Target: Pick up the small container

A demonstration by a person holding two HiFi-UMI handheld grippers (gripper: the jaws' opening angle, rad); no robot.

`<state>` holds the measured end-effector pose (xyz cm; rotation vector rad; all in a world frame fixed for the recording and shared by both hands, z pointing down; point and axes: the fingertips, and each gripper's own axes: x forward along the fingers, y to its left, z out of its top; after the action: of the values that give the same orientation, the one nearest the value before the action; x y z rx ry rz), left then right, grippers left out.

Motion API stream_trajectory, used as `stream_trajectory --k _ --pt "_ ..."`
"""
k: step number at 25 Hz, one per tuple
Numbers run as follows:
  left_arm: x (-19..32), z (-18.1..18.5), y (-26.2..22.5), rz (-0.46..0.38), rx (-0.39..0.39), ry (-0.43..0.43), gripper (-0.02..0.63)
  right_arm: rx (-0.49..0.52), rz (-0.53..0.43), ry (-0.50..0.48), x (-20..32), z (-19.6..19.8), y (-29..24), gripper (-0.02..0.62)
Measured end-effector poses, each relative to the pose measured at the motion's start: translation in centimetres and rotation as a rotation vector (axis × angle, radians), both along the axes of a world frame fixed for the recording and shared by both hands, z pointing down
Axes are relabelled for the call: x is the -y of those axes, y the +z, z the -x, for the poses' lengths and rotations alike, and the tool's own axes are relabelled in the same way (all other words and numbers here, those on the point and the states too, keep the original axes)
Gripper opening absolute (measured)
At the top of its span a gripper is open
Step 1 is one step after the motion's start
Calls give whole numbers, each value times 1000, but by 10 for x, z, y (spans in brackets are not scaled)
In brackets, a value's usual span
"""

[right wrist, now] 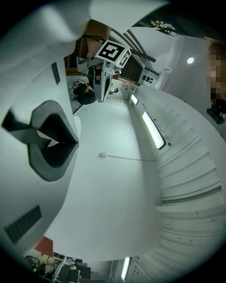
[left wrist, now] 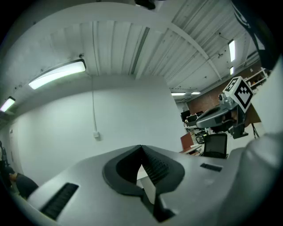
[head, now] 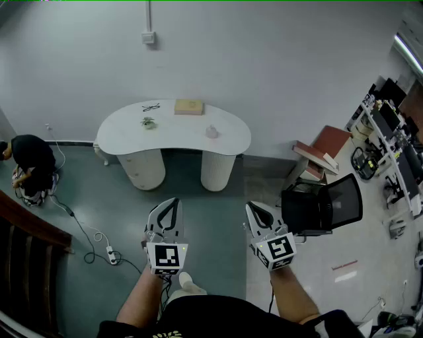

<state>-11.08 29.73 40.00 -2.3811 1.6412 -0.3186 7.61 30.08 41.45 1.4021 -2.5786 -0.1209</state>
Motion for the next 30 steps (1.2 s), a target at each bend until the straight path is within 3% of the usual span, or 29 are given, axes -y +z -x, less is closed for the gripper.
stream_trajectory --k 4,8,13,16,22,25,30 --pt "-14 -37 -39 -54 -16 25 5 88 94 -66 -12 15 6 28" --pt "-36 -51 -40 -40 -40 14 5 78 39 -68 -23 4 -12 28" --pt "-70 -62 -18 -12 -75 28 4 77 51 -56 -37 -12 -18 29" --pt "-69 -59 -12 4 -72 49 5 72 28 -57 -48 -7 -21 29" --pt "-68 -30 -13 0 -51 32 5 64 88 -3 -77 -26 17 29" --pt "-55 -11 -3 24 -71 19 5 68 76 44 -73 -31 24 29" --pt "-28 4 4 25 -54 55 5 75 106 44 -43 -20 30 29"
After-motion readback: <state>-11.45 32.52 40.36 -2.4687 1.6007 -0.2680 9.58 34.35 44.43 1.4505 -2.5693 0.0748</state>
